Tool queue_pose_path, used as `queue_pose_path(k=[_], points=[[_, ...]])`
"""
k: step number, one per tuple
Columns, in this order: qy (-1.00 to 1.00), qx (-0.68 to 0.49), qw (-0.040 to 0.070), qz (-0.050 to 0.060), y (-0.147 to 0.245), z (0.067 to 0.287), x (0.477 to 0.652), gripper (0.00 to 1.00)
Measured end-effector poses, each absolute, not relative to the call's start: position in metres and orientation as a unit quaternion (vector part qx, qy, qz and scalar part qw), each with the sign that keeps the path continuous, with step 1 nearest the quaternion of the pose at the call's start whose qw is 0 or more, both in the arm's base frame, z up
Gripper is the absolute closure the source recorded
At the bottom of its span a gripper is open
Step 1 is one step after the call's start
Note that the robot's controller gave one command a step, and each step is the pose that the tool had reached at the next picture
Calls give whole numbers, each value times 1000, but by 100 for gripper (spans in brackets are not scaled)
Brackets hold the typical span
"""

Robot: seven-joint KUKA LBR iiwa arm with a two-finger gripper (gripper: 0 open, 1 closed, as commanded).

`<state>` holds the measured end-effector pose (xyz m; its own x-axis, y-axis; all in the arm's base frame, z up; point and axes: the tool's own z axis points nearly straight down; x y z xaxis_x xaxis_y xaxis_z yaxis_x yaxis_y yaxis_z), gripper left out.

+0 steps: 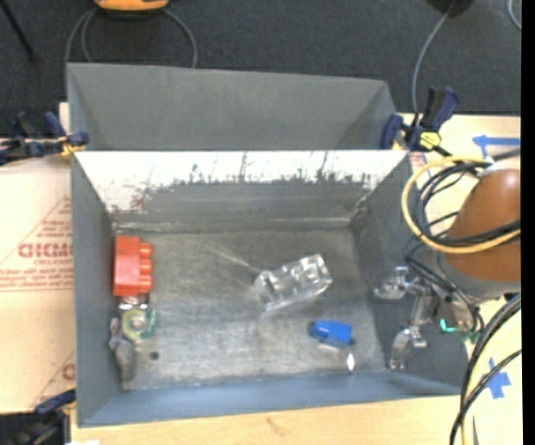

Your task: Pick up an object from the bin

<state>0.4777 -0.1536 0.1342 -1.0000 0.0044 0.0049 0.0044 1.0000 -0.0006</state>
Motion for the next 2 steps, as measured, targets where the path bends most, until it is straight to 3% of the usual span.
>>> queue_pose_path(k=[1, 2], points=[[-998, 71, -2, 1, -110, 77, 498, 0], [-997, 71, -4, 2, -112, 79, 499, 100]])
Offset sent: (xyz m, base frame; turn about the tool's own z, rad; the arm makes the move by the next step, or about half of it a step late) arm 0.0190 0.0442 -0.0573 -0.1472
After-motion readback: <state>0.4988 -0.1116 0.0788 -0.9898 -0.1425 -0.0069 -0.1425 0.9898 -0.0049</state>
